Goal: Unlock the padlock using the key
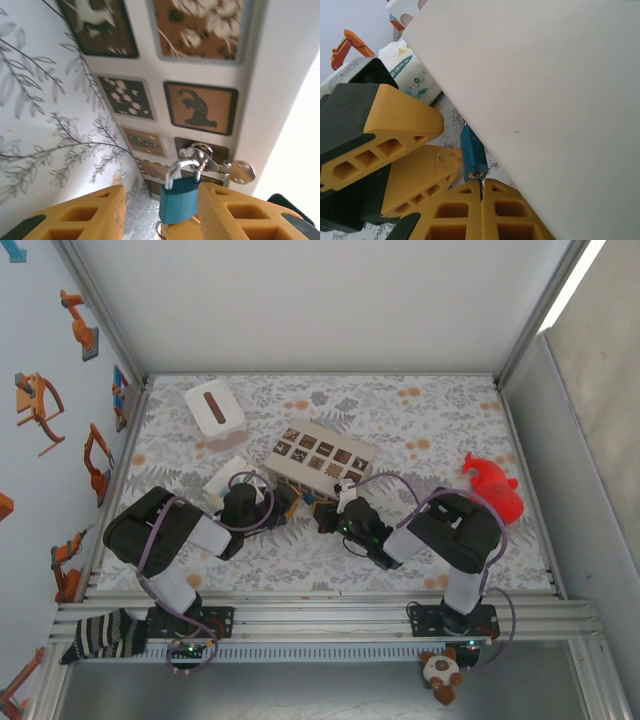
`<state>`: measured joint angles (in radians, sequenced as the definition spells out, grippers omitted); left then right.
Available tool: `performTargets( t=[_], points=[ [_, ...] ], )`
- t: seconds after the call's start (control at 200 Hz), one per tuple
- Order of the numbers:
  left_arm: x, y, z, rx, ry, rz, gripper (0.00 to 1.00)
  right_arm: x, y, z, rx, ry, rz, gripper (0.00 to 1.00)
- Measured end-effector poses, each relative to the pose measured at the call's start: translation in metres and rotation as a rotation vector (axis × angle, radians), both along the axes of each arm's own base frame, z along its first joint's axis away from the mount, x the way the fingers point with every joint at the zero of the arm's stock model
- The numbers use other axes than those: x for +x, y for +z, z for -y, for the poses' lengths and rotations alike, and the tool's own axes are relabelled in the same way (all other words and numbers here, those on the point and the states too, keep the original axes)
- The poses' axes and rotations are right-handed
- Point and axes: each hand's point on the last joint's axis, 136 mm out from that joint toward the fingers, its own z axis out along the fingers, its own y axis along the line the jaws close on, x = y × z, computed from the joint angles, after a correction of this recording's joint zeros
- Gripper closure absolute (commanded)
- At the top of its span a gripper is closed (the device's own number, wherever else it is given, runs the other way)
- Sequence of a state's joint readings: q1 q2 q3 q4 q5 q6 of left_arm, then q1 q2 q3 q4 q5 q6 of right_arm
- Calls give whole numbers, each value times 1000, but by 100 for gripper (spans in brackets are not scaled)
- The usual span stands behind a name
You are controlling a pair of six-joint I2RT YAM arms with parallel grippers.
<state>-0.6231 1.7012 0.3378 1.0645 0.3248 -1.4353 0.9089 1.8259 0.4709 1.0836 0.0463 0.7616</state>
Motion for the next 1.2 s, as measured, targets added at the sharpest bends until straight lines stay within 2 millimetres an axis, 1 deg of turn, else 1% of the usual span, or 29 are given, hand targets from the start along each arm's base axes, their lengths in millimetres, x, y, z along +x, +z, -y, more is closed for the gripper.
performTargets(
  t=[0.18, 0.371, 0.601, 0.937, 1.002, 1.012, 1.042, 1.127, 1.202],
  points=[
    [1, 7, 6, -41, 8, 21, 57, 0, 1, -3, 8, 0, -9, 100],
    [1, -5, 12, -57, 12, 0, 61, 0, -1, -4, 5, 0, -17, 100],
    [4, -3, 20, -101, 13, 19, 66, -1, -2, -4, 8, -1, -27, 100],
    [6, 0, 23, -105, 15, 26, 79, 1, 1, -4, 30, -20, -34, 100],
    [6, 1, 22, -99, 17, 25, 83, 1, 1, -4, 35, -23, -37, 100],
    [6, 1, 22, -97, 17, 25, 84, 1, 2, -4, 36, -23, -36, 100],
    [6, 1, 22, -94, 18, 24, 84, 1, 3, -5, 42, -24, -36, 94],
    [6, 3, 21, -84, 18, 24, 85, 2, 5, -5, 58, -28, -42, 82],
    [6, 8, 22, -86, 14, 30, 87, 1, 8, -6, 68, -25, -41, 75]
  ],
)
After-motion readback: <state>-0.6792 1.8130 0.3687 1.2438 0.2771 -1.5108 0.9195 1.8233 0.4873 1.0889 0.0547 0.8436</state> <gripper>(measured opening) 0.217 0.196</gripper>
